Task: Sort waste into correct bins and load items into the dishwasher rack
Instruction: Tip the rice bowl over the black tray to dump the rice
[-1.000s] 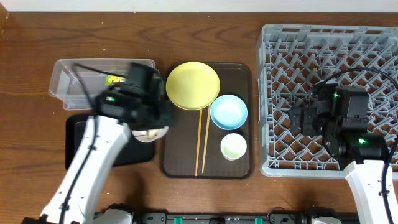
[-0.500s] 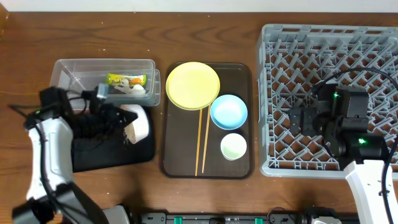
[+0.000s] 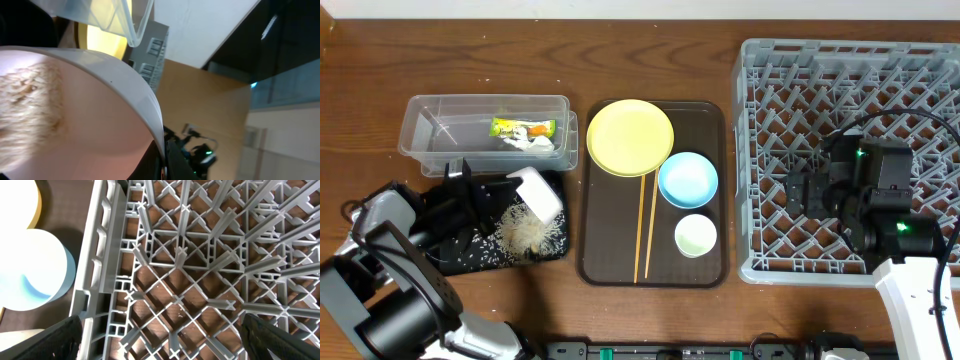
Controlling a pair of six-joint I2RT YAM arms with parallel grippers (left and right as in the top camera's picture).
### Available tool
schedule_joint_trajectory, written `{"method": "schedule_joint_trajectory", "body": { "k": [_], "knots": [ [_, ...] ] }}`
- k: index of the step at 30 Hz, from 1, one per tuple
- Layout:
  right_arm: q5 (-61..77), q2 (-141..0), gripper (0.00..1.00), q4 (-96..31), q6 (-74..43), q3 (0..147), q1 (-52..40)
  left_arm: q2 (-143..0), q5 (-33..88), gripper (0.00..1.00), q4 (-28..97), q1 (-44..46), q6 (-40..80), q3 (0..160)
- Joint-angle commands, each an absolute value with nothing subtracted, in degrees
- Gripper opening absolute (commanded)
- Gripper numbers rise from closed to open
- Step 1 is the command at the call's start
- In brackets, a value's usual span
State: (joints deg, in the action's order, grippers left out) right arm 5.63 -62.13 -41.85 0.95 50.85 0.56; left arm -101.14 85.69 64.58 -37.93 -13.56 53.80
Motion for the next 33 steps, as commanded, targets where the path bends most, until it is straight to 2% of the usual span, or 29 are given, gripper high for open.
{"method": "schedule_joint_trajectory", "body": {
  "k": [1, 10, 18, 33],
  "knots": [
    [6.07, -62.0, 0.99, -42.04, 1.78, 52.12, -0.19, -102.59, 89.6, 0.06, 65.87, -39.05, -14.11, 53.63],
    [6.07, -62.0, 0.99, -42.26, 1.78, 52.12, -0.19, -102.54, 90.15, 0.06, 65.76, -42.65, -13.08, 53.63],
    [6.04, -62.0, 0.99, -42.74, 1.78, 52.12, -0.19, -102.43, 86.35, 0.06, 64.69, -43.03, -28.05, 53.63],
    [6.07, -62.0, 0.99, -42.81, 1.78, 52.12, -0.19, -102.45, 84.36, 0.06, 62.04, -43.0, -26.15, 53.63]
  ]
}}
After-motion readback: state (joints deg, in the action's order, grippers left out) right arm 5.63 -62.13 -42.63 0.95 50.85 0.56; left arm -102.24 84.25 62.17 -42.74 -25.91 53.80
